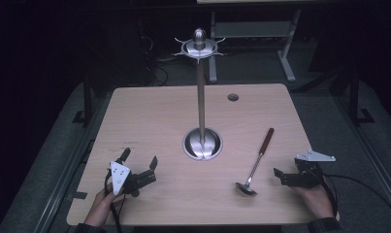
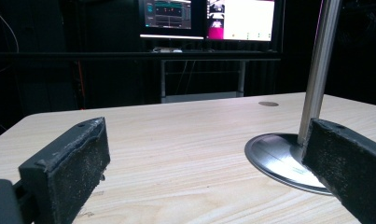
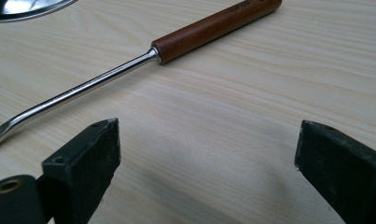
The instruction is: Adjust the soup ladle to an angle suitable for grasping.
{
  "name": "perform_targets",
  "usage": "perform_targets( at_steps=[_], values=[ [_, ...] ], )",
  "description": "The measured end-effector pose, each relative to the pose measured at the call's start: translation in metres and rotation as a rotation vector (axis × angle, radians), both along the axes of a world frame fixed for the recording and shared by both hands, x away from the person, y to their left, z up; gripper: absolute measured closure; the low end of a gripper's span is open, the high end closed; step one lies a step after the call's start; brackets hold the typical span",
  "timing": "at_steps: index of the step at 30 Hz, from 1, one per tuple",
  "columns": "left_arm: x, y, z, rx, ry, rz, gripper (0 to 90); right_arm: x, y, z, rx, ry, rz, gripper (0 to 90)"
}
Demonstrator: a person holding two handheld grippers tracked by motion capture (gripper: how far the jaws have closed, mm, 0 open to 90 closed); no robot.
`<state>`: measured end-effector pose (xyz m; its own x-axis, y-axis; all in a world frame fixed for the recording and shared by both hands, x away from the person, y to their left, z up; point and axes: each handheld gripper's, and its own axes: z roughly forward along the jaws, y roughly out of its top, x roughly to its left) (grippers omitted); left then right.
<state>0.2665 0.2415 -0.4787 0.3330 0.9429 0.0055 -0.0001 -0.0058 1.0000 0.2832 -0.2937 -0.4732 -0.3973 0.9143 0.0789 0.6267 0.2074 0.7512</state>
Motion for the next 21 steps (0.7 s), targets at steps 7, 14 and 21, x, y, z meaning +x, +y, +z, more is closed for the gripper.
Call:
perform_targets(
  at_steps=[7, 14, 21],
  values=[
    [0.000, 0.000, 0.000, -0.001, -0.001, 0.000, 0.2, 0.002, 0.000, 0.003, 0.008, -0.018, -0.001, 22.4],
    [0.000, 0.000, 0.000, 0.002, 0.002, 0.001, 0.2, 0.010, 0.005, 0.010, -0.008, -0.071, -0.005, 53.5],
    [0.000, 0.000, 0.000, 0.001, 0.002, 0.001, 0.3, 0.024, 0.008, 0.015, 0.003, -0.103, 0.003, 80.9]
  ],
)
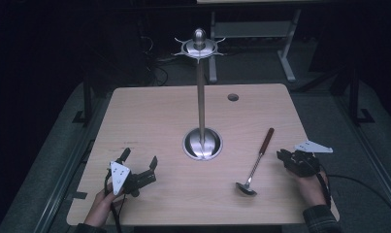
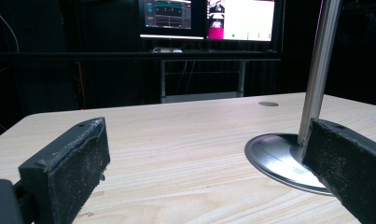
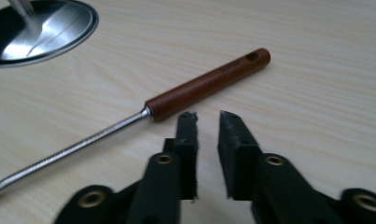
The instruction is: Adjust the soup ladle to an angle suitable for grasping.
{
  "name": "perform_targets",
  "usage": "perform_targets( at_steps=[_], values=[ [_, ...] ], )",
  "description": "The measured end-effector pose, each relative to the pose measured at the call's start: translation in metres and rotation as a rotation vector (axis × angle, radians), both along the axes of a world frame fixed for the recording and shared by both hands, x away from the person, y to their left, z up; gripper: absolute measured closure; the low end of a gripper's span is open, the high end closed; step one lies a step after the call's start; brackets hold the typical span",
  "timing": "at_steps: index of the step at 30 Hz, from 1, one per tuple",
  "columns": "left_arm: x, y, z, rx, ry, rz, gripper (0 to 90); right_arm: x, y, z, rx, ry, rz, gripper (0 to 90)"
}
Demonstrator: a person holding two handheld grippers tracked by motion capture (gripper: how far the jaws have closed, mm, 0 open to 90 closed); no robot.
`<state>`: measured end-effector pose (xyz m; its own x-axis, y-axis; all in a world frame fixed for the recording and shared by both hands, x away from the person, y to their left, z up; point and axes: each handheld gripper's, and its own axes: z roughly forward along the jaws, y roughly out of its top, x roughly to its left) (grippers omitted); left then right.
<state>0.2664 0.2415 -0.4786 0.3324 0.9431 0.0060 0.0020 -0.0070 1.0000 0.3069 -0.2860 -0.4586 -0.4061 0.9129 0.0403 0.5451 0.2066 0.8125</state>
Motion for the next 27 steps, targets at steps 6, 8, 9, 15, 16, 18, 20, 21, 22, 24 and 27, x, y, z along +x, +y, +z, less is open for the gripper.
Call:
perform_targets(
  at_steps=[6, 8, 9, 15, 16, 18, 20, 21, 22, 24, 27],
  values=[
    [0.000, 0.000, 0.000, 0.000, 0.002, 0.000, 0.2, 0.014, 0.001, 0.005, 0.019, -0.015, 0.002, 89.7],
    [0.000, 0.000, 0.000, 0.000, 0.001, 0.000, 0.2, 0.020, 0.001, 0.006, 0.028, -0.024, 0.002, 89.7],
    [0.000, 0.000, 0.000, 0.000, 0.001, 0.000, 0.2, 0.023, 0.001, 0.006, 0.026, -0.021, 0.000, 89.7],
    [0.000, 0.000, 0.000, 0.000, 0.001, 0.001, 0.2, 0.043, 0.001, 0.009, 0.036, -0.023, -0.009, 89.8],
    [0.000, 0.000, 0.000, 0.000, 0.001, 0.001, 0.2, 0.043, 0.001, 0.009, 0.036, -0.023, -0.009, 89.8],
    [0.000, 0.000, 0.000, 0.002, 0.001, 0.001, 0.2, 0.053, -0.002, 0.008, 0.040, -0.035, -0.016, 89.8],
    [0.000, 0.001, 0.000, 0.009, 0.004, 0.001, 0.2, 0.060, -0.002, 0.007, 0.034, -0.021, -0.022, 89.8],
    [0.000, 0.001, 0.000, 0.009, 0.005, 0.001, 0.2, 0.065, -0.002, 0.005, 0.023, -0.019, -0.021, 89.8],
    [0.000, 0.001, 0.000, 0.009, 0.005, 0.001, 0.2, 0.068, -0.002, 0.003, 0.028, -0.015, -0.024, 89.8],
    [0.000, 0.000, 0.000, 0.000, 0.001, 0.001, 0.2, 0.074, -0.002, 0.000, 0.028, -0.016, -0.037, 89.8],
    [0.000, 0.000, 0.000, 0.000, 0.001, 0.001, 0.2, 0.079, -0.004, -0.006, 0.033, -0.007, -0.041, 89.8]
  ],
)
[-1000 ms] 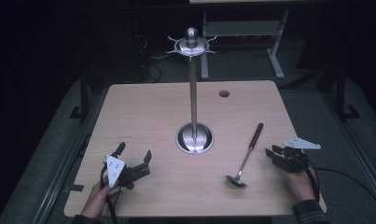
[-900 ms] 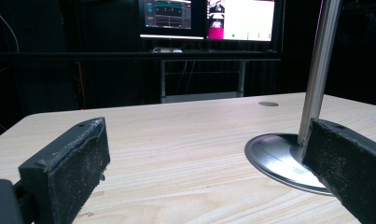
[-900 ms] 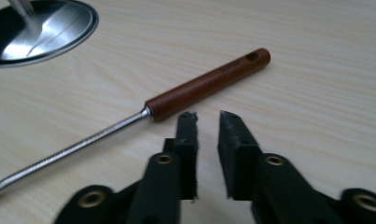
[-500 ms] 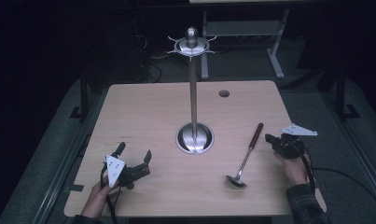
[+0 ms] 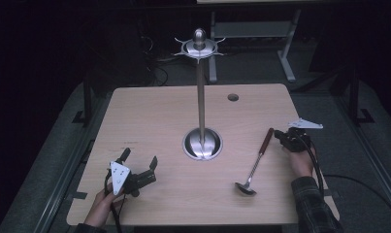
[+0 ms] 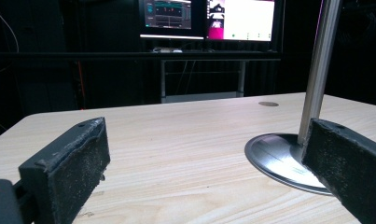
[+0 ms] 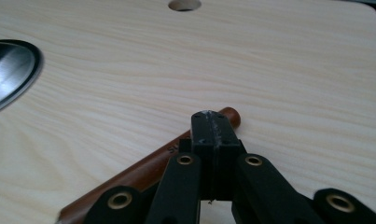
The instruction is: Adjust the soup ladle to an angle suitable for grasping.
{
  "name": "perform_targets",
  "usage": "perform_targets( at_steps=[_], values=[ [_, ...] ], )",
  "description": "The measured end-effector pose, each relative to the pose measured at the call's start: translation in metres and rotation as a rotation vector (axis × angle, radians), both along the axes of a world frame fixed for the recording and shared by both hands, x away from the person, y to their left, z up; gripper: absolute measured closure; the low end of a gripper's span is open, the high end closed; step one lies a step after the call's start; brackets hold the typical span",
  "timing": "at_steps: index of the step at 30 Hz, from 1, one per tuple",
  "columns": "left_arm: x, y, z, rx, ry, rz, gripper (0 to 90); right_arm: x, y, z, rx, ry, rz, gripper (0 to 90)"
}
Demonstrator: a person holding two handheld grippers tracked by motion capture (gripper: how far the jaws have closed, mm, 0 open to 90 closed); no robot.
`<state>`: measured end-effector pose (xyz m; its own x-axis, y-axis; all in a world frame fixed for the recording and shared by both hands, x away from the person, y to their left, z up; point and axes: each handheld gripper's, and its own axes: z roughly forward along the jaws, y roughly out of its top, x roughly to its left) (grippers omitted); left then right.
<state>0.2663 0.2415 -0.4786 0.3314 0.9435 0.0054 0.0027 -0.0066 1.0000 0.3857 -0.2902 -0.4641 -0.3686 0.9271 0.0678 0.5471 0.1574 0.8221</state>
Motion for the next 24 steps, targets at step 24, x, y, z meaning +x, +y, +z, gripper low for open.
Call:
perform_targets(
  at_steps=[24],
  values=[
    [0.0001, -0.0001, 0.0000, 0.000, -0.001, 0.000, 0.2, 0.0075, 0.0038, -0.0157, 0.015, 0.054, 0.045, 89.8]
  ],
)
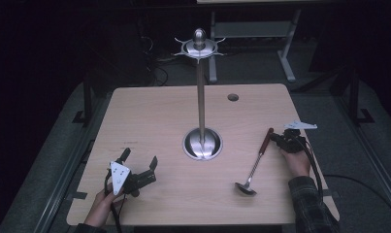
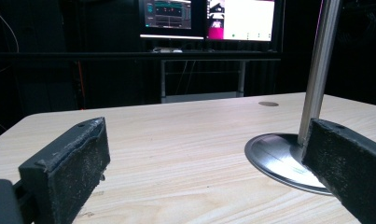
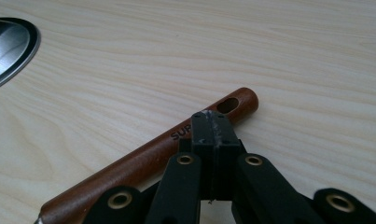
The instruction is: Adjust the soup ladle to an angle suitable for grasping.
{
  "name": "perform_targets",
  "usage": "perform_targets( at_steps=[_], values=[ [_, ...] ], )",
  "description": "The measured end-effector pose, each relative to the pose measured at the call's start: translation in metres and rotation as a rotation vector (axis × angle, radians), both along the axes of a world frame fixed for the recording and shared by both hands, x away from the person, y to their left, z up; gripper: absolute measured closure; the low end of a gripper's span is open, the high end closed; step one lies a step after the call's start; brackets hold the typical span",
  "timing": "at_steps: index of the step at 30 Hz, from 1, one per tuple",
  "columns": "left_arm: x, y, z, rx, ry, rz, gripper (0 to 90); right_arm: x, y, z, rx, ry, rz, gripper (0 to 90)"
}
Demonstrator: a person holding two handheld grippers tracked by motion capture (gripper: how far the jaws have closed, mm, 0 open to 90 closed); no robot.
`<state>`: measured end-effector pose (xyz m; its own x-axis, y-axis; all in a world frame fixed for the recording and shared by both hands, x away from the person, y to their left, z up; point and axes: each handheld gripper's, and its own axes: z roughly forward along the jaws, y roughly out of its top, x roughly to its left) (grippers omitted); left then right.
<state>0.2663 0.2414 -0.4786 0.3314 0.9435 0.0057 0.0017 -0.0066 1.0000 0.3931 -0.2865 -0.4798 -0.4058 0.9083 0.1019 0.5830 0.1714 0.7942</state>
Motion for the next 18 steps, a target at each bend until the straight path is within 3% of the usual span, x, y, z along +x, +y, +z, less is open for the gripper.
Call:
perform_targets(
  at_steps=[18],
  values=[
    [0.000, 0.000, 0.000, 0.000, 0.001, 0.000, 0.2, -0.001, 0.025, 0.000, 0.005, 0.009, 0.096, 89.8]
  ],
)
